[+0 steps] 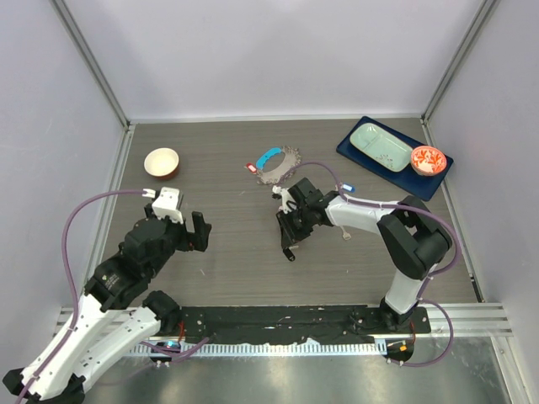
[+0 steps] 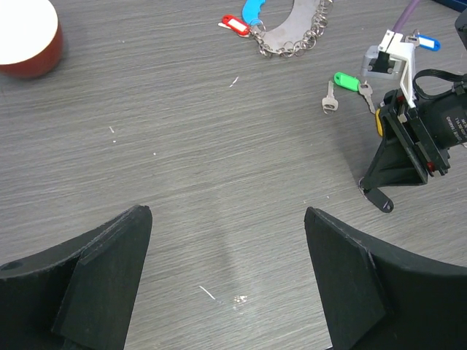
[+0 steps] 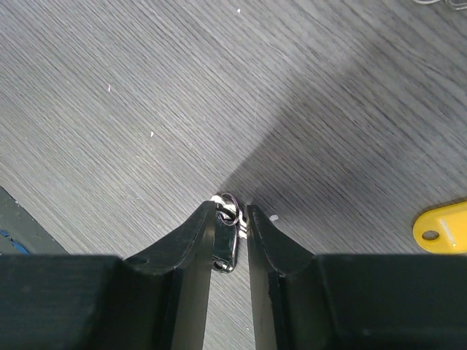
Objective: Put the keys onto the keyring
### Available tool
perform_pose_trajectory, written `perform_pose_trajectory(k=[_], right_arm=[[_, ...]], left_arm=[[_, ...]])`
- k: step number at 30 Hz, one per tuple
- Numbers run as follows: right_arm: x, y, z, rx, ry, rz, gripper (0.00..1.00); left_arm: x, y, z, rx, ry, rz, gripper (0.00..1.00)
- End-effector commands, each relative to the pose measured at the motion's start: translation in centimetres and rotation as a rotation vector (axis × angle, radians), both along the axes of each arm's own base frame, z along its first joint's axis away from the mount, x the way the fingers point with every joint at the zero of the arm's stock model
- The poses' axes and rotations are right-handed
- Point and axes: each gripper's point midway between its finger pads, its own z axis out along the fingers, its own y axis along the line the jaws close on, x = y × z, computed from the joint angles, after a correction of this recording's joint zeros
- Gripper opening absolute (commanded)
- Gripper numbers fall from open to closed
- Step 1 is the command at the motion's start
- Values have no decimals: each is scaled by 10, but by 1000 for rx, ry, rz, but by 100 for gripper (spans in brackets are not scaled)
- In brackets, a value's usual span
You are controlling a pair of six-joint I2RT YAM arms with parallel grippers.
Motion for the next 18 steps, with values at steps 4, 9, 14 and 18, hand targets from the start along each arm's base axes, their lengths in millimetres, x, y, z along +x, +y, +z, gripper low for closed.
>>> perform_pose_trajectory(k=[4, 9, 14, 18], right_arm=[[10, 8, 6, 27, -22, 17, 30], [12, 9, 1, 22, -20, 16, 29], [12, 9, -3, 16, -19, 15, 21], [13, 10, 1, 26, -28, 19, 7]], left_arm=[[6, -8, 8, -39, -26, -30, 90], [7, -9, 6, -43, -19, -38, 90], [8, -10, 5, -52, -15, -42, 90], [8, -11, 4, -59, -11, -52, 89]])
